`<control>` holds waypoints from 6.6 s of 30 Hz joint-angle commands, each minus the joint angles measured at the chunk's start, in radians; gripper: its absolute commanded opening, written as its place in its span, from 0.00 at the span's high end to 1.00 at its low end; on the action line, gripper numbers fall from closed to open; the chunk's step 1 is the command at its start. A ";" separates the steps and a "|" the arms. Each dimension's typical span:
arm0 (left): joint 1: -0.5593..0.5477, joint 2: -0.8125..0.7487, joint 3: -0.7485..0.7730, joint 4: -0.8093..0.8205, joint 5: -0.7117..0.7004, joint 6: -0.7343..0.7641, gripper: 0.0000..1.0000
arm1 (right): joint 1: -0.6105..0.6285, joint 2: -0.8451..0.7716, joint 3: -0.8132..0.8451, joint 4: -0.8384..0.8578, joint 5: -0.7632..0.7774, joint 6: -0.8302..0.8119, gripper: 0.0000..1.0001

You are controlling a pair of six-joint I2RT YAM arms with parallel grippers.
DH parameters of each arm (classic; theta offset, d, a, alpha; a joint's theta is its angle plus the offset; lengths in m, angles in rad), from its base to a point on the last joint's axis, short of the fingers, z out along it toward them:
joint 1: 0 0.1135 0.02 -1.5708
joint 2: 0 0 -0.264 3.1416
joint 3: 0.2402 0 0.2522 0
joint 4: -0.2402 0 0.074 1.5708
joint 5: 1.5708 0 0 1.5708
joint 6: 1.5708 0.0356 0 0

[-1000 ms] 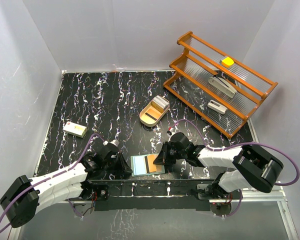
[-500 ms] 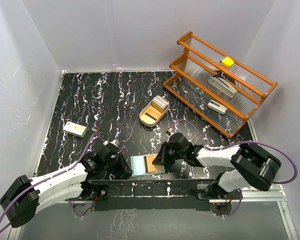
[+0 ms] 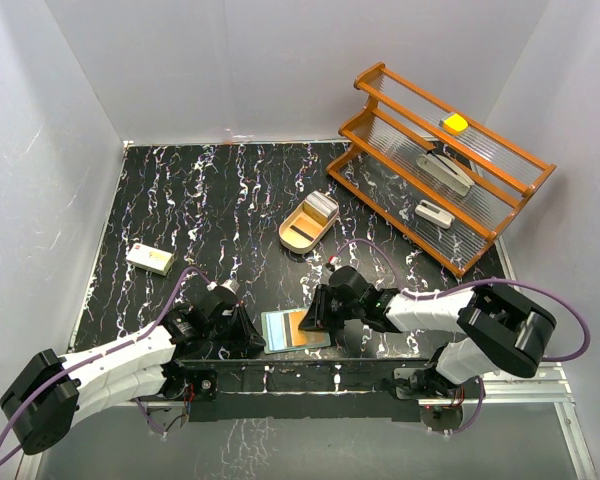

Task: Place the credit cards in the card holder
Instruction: Insert the credit card into the card holder, then pick up the credit card from the storage box.

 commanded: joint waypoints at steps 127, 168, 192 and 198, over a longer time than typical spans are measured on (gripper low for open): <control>-0.006 -0.262 0.347 -0.413 -0.321 0.251 0.01 | -0.201 0.774 1.378 -0.747 0.952 -1.188 0.49; -0.006 -0.258 0.318 -0.394 -0.285 0.200 0.01 | -0.201 0.667 1.379 -0.783 0.922 -1.203 0.99; -0.006 -0.248 0.332 -0.330 -0.147 0.087 0.10 | -0.164 0.218 1.084 -0.809 0.489 -0.849 1.00; -0.006 -0.283 0.311 -0.232 -0.103 0.036 0.23 | -0.164 0.018 0.903 -0.716 0.299 -0.679 1.00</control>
